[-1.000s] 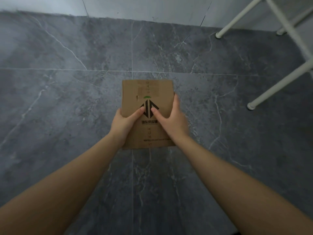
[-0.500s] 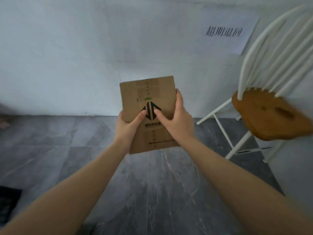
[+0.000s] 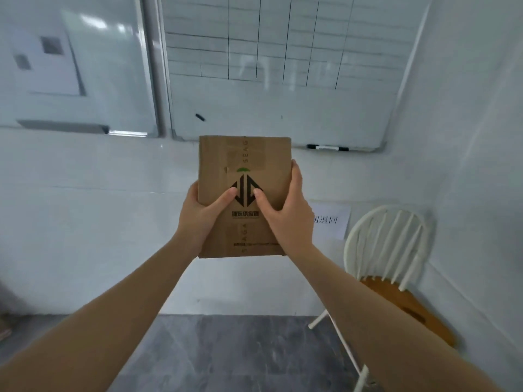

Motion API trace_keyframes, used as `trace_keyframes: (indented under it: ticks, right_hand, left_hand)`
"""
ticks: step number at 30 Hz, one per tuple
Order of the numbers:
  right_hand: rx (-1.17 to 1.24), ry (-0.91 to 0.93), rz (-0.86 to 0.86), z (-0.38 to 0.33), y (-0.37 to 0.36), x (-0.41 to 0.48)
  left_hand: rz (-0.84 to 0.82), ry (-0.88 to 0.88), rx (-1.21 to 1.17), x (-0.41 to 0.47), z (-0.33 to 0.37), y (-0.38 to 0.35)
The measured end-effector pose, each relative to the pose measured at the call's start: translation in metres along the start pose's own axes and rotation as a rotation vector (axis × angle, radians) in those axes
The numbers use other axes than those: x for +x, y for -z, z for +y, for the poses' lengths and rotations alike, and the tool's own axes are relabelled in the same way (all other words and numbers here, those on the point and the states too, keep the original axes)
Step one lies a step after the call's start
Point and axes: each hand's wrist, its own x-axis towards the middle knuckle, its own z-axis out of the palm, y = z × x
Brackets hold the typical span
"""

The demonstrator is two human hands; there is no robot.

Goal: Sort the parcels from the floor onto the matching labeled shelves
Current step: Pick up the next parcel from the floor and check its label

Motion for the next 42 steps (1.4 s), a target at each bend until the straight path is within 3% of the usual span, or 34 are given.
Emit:
trace_keyframes:
  ticks: [15, 36, 39, 42]
  right_hand:
    - [0.001, 0.081, 0.196, -0.107, 0.091, -0.002]
    - [-0.022, 0.157, 0.267, -0.193, 0.121, -0.062]
    - [0.053, 0.168, 0.237, -0.197, 0.131, -0.058]
    - [0.309, 0.129, 0.128, -0.194, 0.139, -0.052]
  left_hand:
    - [-0.104, -0.235, -0.056, -0.044, 0.124, 0.001]
    - [-0.089, -0.306, -0.048, -0.111, 0.172, 0.057]
    - [-0.065, -0.314, -0.044, -0.12, 0.182, 0.055]
    - [-0.062, -0.303, -0.058, -0.125, 0.189, 0.058]
